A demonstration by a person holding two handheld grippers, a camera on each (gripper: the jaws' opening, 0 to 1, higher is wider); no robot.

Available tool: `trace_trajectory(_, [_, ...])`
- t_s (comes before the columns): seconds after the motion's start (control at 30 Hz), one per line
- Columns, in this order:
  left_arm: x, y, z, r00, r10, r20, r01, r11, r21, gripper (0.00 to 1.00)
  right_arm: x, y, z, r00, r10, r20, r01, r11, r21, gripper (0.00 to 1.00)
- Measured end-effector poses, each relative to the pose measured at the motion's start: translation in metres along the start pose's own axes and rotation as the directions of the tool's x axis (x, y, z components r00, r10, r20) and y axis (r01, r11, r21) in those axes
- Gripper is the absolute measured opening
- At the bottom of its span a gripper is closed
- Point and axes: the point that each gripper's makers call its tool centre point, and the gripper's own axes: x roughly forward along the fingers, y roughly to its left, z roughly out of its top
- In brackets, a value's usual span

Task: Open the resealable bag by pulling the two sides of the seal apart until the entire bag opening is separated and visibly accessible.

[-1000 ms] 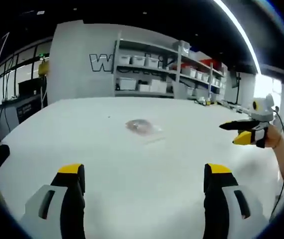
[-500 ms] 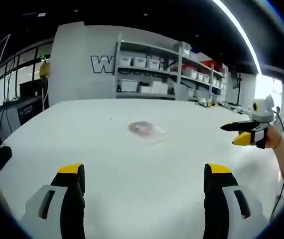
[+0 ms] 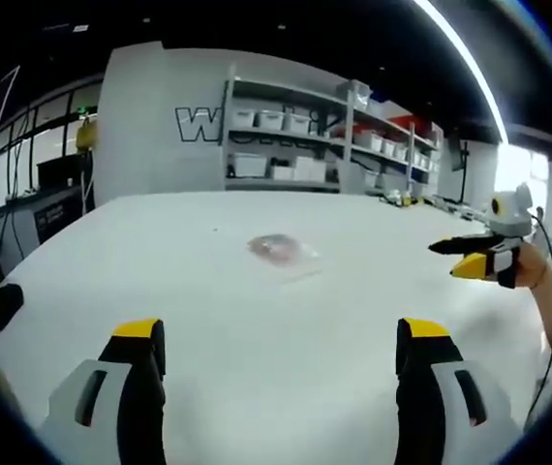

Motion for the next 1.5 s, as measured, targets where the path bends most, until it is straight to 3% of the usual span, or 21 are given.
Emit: trace_trajectory(1.5, [0.0009, 0.0003, -0.0029, 1.0, -0.001, -0.008, 0.001, 1.0, -0.002, 0.98, -0.0008, -0.0034, -0.0032, 1.0, -0.014, -0.01, 0.014, 1.0, -0.004, 0.91])
